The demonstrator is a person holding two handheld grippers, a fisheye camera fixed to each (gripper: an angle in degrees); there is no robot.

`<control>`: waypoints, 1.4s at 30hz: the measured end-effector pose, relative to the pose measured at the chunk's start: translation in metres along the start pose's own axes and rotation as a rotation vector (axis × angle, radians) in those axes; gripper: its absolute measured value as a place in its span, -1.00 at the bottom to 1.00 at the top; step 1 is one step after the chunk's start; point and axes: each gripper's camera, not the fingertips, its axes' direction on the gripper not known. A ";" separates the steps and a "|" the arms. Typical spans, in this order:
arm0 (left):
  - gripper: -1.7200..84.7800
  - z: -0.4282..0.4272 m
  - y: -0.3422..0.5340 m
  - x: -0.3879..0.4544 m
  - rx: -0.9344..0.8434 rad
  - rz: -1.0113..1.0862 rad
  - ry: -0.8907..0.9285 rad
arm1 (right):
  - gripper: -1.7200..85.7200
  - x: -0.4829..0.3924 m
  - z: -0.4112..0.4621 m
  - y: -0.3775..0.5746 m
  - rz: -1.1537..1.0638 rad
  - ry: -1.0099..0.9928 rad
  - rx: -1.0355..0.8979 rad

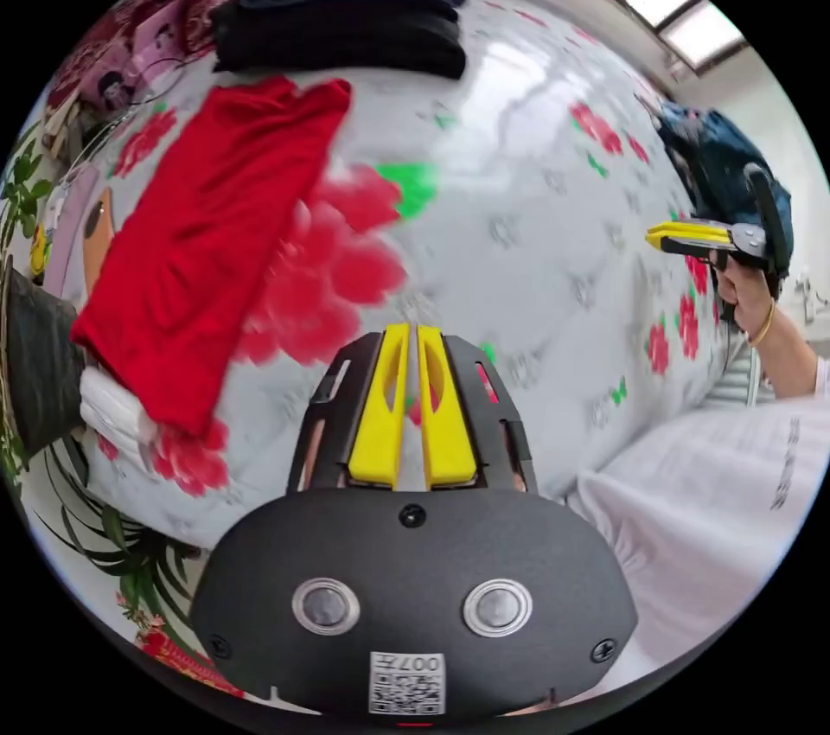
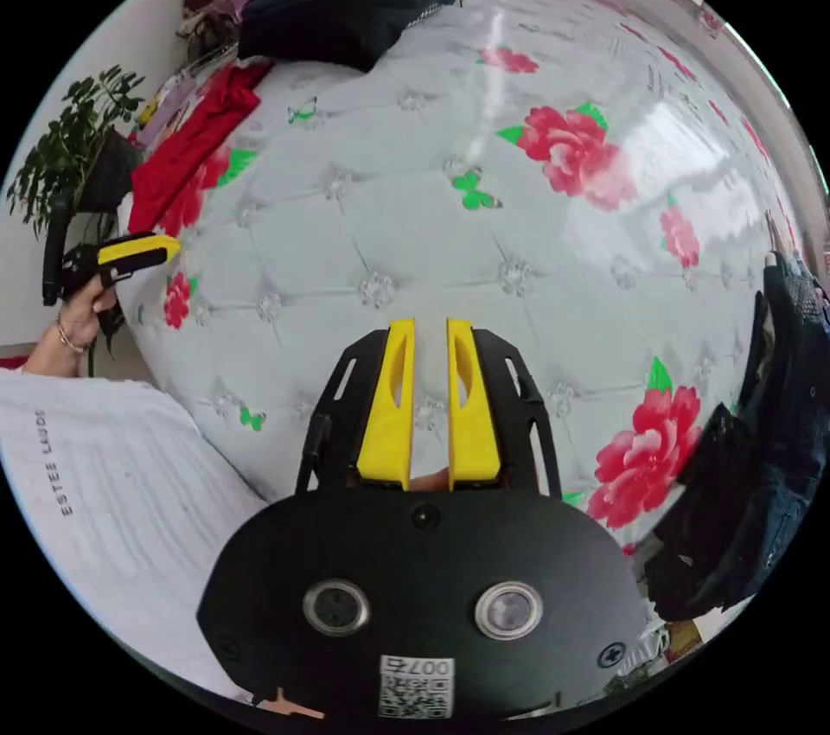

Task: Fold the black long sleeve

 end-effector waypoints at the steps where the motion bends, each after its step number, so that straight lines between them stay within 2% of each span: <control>1: -0.97 0.004 0.008 0.012 -0.017 0.021 0.001 | -0.86 -0.003 0.007 0.036 -0.027 0.082 -0.061; 2: -0.97 0.011 0.020 0.036 -0.050 0.062 0.003 | -0.87 -0.005 0.010 0.069 -0.046 0.154 -0.108; 5: -0.96 0.021 0.023 0.090 -0.088 0.201 -0.040 | -0.90 -0.009 0.015 0.130 -0.068 0.181 -0.192; 8: -0.97 0.036 0.004 0.128 -0.172 0.270 -0.150 | -0.92 -0.012 0.001 0.161 0.021 0.150 -0.015; 12: -0.98 0.046 -0.011 0.145 -0.228 0.288 -0.196 | -0.92 -0.008 -0.014 0.178 0.122 0.108 0.047; 16: -0.98 0.053 -0.016 0.155 -0.241 0.300 -0.220 | -0.89 0.020 -0.040 0.210 0.242 -0.093 0.142; 18: -0.98 0.059 -0.019 0.167 -0.263 0.331 -0.267 | -0.88 0.045 -0.069 0.235 0.350 -0.145 0.260; 20: -0.98 0.064 -0.022 0.176 -0.281 0.343 -0.304 | -0.87 0.083 -0.125 0.280 0.483 -0.073 0.480; 21: -0.98 0.068 -0.023 0.181 -0.295 0.356 -0.329 | -0.87 0.094 -0.141 0.293 0.521 -0.028 0.528; 23: -0.98 0.073 -0.024 0.188 -0.313 0.370 -0.360 | -0.85 0.134 -0.205 0.350 0.696 0.199 0.702; 26: -0.98 0.076 -0.025 0.189 -0.307 0.309 -0.367 | -0.83 0.177 -0.277 0.425 0.960 0.453 0.876; 29: -0.98 0.075 -0.018 0.184 -0.259 0.223 -0.354 | -0.81 0.225 -0.321 0.483 1.127 0.525 0.916; 33: -0.98 0.074 -0.006 0.181 -0.205 0.152 -0.356 | -0.83 0.285 -0.330 0.519 1.205 0.392 0.791; 35: -0.98 0.075 -0.002 0.180 -0.197 0.125 -0.362 | -0.88 0.307 -0.322 0.534 1.198 0.226 0.720; 36: -0.98 0.075 0.000 0.180 -0.196 0.113 -0.370 | -0.89 0.305 -0.324 0.538 1.199 0.232 0.723; 39: -0.98 0.075 0.008 0.179 -0.180 0.083 -0.401 | -0.93 0.284 -0.355 0.560 1.100 0.262 0.832; 42: -0.98 0.072 0.018 0.175 -0.170 0.040 -0.386 | -0.95 0.269 -0.414 0.616 1.028 0.086 1.209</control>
